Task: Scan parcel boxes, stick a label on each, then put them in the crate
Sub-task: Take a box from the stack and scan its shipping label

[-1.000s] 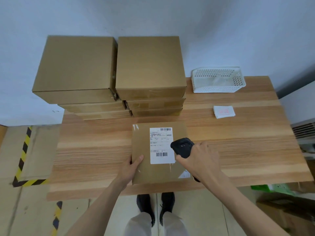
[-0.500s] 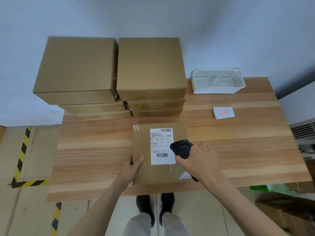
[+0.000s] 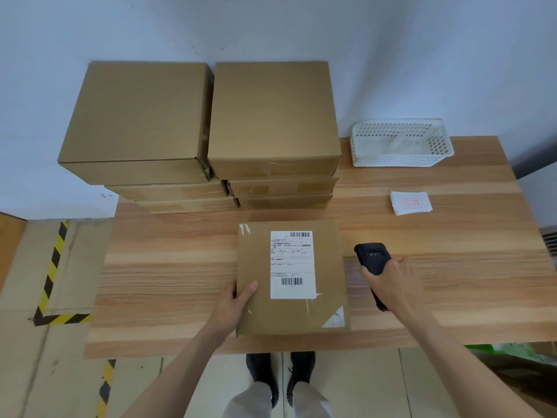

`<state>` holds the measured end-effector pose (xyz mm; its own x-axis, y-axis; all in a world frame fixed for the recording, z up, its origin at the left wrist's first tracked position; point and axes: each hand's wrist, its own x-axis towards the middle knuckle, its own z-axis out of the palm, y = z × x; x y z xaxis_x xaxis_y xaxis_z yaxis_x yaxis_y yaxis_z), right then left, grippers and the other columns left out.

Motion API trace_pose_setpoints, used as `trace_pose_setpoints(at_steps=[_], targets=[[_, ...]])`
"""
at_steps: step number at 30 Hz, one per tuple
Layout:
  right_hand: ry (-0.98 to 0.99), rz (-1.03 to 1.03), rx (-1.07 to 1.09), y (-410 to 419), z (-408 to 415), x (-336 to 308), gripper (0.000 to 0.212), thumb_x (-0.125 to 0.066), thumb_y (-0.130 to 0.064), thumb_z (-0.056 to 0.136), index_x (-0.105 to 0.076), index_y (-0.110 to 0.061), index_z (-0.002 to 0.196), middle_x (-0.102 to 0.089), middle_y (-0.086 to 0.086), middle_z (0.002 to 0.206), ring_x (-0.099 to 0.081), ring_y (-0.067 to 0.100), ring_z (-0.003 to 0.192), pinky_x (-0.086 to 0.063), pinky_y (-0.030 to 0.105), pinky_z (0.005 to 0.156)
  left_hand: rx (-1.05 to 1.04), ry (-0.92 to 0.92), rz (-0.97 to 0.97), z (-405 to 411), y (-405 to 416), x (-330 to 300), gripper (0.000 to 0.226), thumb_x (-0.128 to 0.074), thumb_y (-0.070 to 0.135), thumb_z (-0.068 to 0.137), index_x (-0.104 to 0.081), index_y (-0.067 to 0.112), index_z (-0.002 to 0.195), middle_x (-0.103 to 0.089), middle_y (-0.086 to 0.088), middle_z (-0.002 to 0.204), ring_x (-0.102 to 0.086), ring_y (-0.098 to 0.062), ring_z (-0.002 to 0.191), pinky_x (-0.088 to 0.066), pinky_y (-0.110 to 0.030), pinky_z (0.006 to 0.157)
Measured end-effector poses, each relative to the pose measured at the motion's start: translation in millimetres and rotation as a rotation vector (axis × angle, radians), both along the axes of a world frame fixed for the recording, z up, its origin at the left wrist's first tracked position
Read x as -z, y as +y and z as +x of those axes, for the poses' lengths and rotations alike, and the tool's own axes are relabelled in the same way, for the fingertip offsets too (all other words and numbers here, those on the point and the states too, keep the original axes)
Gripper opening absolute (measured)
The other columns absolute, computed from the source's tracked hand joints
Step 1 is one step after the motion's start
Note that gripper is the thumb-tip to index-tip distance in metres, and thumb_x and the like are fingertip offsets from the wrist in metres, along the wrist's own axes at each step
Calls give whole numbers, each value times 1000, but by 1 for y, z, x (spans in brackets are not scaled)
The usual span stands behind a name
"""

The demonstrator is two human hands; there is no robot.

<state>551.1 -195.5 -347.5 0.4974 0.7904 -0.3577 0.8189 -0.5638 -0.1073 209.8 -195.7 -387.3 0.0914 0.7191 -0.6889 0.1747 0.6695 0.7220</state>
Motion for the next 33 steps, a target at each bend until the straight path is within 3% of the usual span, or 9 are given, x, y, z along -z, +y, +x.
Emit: trace_pose_setpoints(at_steps=[6,11,18,24,26,31,33], targets=[[-67,-69,27,3,16,42,66,-65,-62,83,-60,1,100,-53,13,91,-60,32,75,-55,40,66,-35,-5,15,5,-1,-1,34,-64,38,97,-61,24,129,-75,12,115,-71,-3,102,-56,-17,77],[-100,-117,-14,2,16,58,67,-65,-63,84,-56,0,103,-54,13,93,-62,33,77,-45,35,59,-48,30,26,8,-1,-1,18,-63,33,99,-64,29,117,-76,19,104,-71,0,96,-54,-13,72],[-184,-168,-48,4,18,64,73,-59,-70,85,-56,-1,109,-59,13,103,-61,30,91,-40,33,61,-38,64,46,9,-2,-2,17,-64,35,98,-64,29,114,-76,19,102,-72,-1,95,-55,-15,72],[-145,-164,-43,6,35,48,74,-42,-72,93,-65,-4,108,-60,12,107,-63,31,94,-44,36,66,-11,98,31,7,1,-2,28,-67,39,95,-65,25,119,-76,13,107,-72,-1,95,-57,-22,80],[-101,-147,-16,10,46,41,67,-43,-65,97,-67,-4,110,-61,14,112,-62,34,100,-44,39,71,6,127,34,4,2,0,36,-69,44,92,-64,26,123,-75,13,109,-72,-1,96,-57,-27,85],[2,-105,54,40,91,29,49,-52,-50,100,-63,-3,110,-60,17,115,-61,38,103,-50,43,82,-27,234,129,7,6,-2,50,-78,36,87,-57,25,131,-69,10,119,-66,-5,102,-51,-21,76],[22,-68,72,55,111,29,44,-54,-47,100,-64,-4,102,-64,16,108,-62,35,96,-54,44,81,-60,361,217,12,12,-2,62,-82,43,82,-54,24,134,-62,5,123,-64,-11,102,-56,-34,78]])
